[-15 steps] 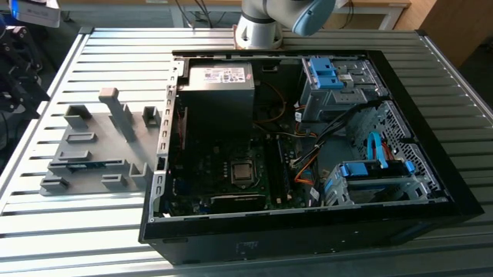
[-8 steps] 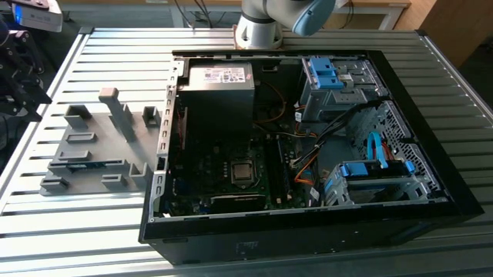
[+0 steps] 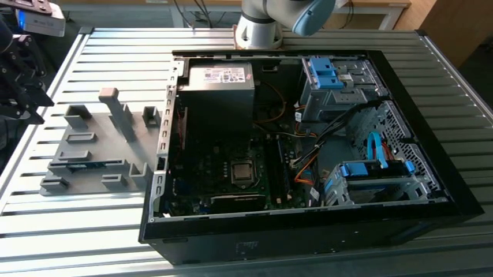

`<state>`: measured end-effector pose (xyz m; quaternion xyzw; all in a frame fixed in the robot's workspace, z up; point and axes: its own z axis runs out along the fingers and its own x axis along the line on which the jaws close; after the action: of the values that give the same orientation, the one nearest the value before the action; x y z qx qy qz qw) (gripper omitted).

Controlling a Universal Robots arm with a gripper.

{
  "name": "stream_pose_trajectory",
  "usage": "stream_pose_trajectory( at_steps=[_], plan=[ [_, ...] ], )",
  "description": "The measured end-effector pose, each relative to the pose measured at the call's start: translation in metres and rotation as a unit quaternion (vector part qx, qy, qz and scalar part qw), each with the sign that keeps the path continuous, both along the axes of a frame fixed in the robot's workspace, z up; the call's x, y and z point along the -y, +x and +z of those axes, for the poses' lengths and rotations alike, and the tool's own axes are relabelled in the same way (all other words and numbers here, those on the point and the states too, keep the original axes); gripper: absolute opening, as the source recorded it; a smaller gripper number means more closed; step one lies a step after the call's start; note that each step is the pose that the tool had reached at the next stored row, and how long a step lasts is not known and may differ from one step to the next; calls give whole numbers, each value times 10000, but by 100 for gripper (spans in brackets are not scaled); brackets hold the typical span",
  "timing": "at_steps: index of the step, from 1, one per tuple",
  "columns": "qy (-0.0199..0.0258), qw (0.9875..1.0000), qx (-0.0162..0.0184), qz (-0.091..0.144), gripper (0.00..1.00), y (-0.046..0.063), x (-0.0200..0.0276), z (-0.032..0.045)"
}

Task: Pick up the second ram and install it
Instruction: 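Pick up the second ram and move it above second insertion slot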

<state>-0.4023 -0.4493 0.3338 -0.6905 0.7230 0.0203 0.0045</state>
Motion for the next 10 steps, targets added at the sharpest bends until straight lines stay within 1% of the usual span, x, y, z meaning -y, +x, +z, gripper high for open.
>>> stream_pose_trajectory(
  at_steps=[10],
  plan=[
    [0, 10000, 0, 0, 43, 0, 0, -89]
  ],
)
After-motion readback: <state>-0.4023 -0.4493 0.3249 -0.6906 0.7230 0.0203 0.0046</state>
